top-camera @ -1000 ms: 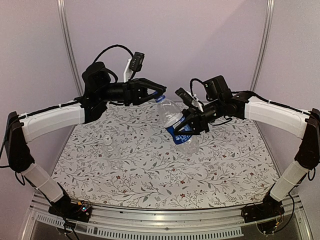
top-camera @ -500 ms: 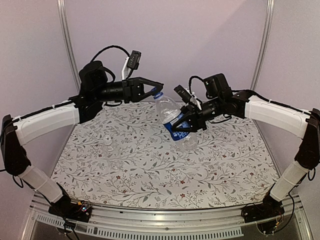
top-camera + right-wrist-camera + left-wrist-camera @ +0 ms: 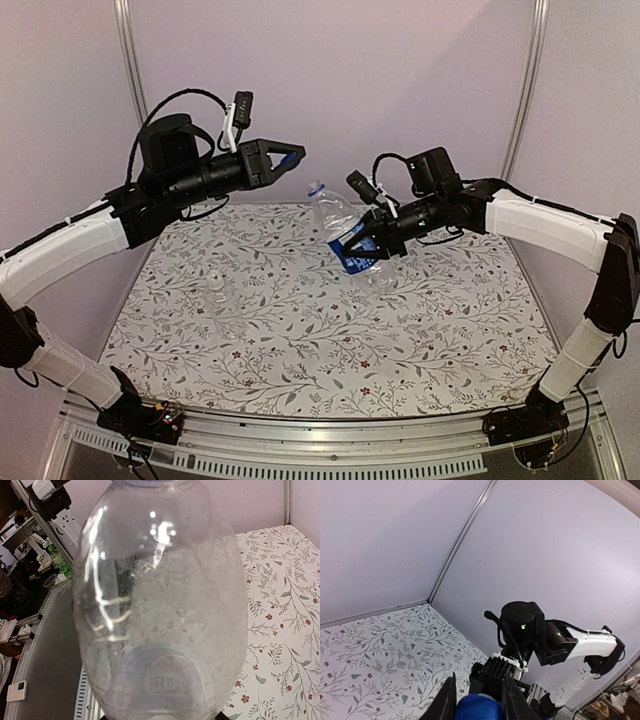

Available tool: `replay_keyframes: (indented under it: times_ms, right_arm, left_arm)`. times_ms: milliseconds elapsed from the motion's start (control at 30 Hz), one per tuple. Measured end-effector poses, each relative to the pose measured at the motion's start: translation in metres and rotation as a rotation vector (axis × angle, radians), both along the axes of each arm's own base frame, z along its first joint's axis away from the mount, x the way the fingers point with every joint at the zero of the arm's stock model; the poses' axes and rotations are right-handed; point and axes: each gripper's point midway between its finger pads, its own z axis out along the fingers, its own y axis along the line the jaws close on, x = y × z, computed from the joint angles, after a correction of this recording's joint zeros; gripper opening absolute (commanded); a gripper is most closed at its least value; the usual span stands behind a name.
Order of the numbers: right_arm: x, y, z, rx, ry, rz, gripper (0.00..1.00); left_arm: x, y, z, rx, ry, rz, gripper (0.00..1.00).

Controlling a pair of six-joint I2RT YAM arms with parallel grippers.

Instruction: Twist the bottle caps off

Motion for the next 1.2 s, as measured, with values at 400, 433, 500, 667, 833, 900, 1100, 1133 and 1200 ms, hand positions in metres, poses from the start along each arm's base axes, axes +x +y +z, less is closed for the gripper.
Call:
replay_keyframes:
  times_ms: [400,433,500,667,833,900,1100,1133,1200]
  right_arm:
    - [0.003,-0.002,0.000,-0.001,0.000,-0.008,0.33]
    - [0.003,-0.002,0.000,-0.001,0.000,-0.009,0.33]
    - [0.004,-0.004,0.000,0.000,-0.001,-0.013,0.33]
    - [0.005,-0.009,0.003,0.005,-0.007,-0.025,0.33]
    - [0.004,-0.011,0.009,0.017,-0.015,-0.030,0.33]
    - [0.004,-0.013,0.010,0.020,-0.016,-0.034,0.33]
    - [0.003,-0.021,0.008,0.019,-0.009,-0.050,0.33]
    - [0.004,-0.022,0.008,0.020,-0.011,-0.053,0.33]
    - [0.004,-0.024,0.007,0.021,-0.010,-0.057,0.33]
  left_arm:
    - [0.027,0.020,-0.034,0.101,-0.003,0.162,0.16]
    - [0.031,0.023,-0.043,0.119,0.002,0.174,0.16]
    - [0.039,0.027,-0.061,0.157,0.017,0.196,0.17]
    - [0.059,0.030,-0.103,0.253,0.041,0.228,0.18]
    - [0.072,0.021,-0.145,0.350,0.059,0.214,0.18]
    - [0.077,0.016,-0.166,0.393,0.079,0.203,0.18]
    - [0.090,0.007,-0.224,0.501,0.160,0.165,0.18]
    - [0.090,0.006,-0.230,0.509,0.169,0.157,0.18]
    - [0.091,0.003,-0.242,0.527,0.188,0.142,0.18]
